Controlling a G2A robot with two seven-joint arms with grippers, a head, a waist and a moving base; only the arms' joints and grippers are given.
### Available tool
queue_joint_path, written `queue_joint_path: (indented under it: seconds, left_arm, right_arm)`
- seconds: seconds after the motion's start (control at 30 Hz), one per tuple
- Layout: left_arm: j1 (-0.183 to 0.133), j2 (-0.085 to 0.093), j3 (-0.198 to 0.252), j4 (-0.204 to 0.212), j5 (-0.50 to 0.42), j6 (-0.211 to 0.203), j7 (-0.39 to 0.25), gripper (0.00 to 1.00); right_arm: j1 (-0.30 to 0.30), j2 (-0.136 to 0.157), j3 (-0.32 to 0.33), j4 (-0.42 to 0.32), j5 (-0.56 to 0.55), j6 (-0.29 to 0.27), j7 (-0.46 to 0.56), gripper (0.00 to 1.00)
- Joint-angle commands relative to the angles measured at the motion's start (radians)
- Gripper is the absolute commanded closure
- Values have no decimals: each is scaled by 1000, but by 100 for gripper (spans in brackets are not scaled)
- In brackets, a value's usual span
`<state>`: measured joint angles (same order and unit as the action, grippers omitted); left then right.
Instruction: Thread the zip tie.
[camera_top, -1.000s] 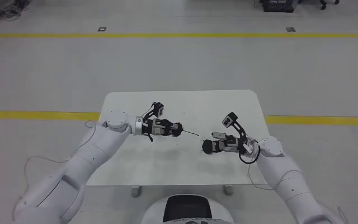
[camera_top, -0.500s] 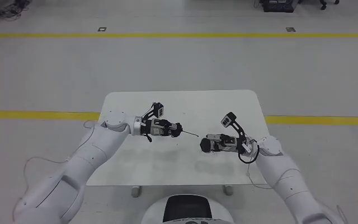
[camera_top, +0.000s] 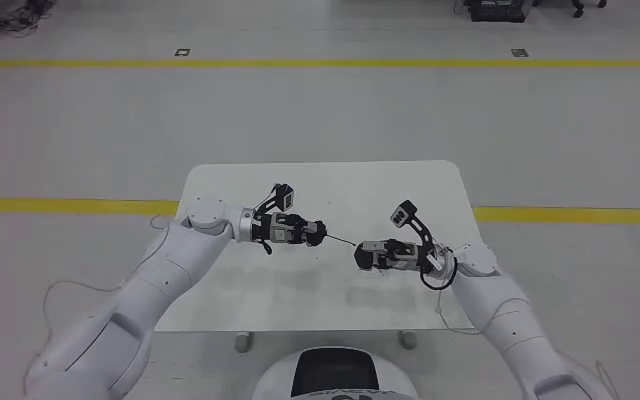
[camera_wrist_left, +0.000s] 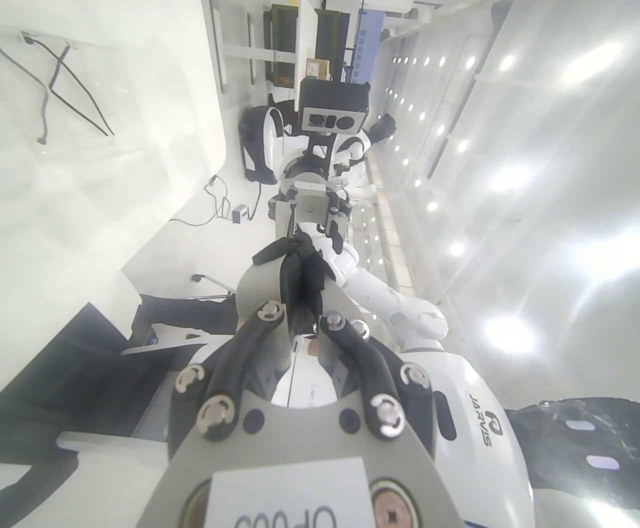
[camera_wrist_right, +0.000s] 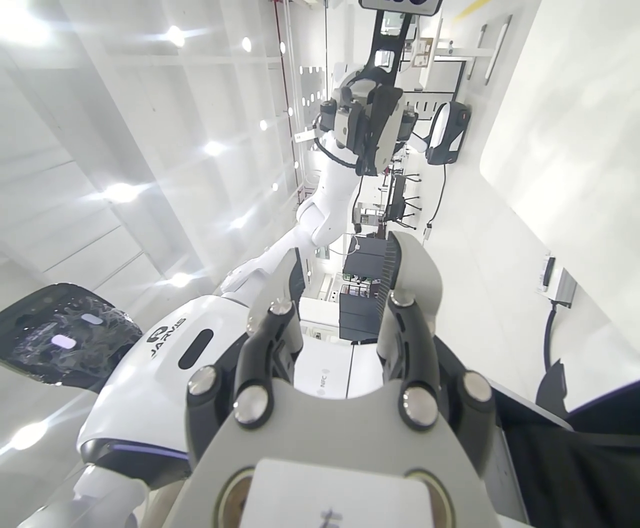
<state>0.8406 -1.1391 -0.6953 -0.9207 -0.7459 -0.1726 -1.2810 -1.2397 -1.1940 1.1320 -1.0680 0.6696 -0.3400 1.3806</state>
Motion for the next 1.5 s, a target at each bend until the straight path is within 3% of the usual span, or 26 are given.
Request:
queue_joint_path:
  seconds: [0.0,0.6,1.47]
  left_arm:
    - [1,0,-1,-1,2,0,0,100]
    - [9,3,-10,-24,27,3,-11,100]
    - [16,3,-16,-30,37,15,-10,100]
  right_arm:
    - [3,-4,0,6,-4,0,-2,71]
    - [6,-30,20,31,-32,0,-9,87]
    - [5,-58,48,45,-70,0,9,89]
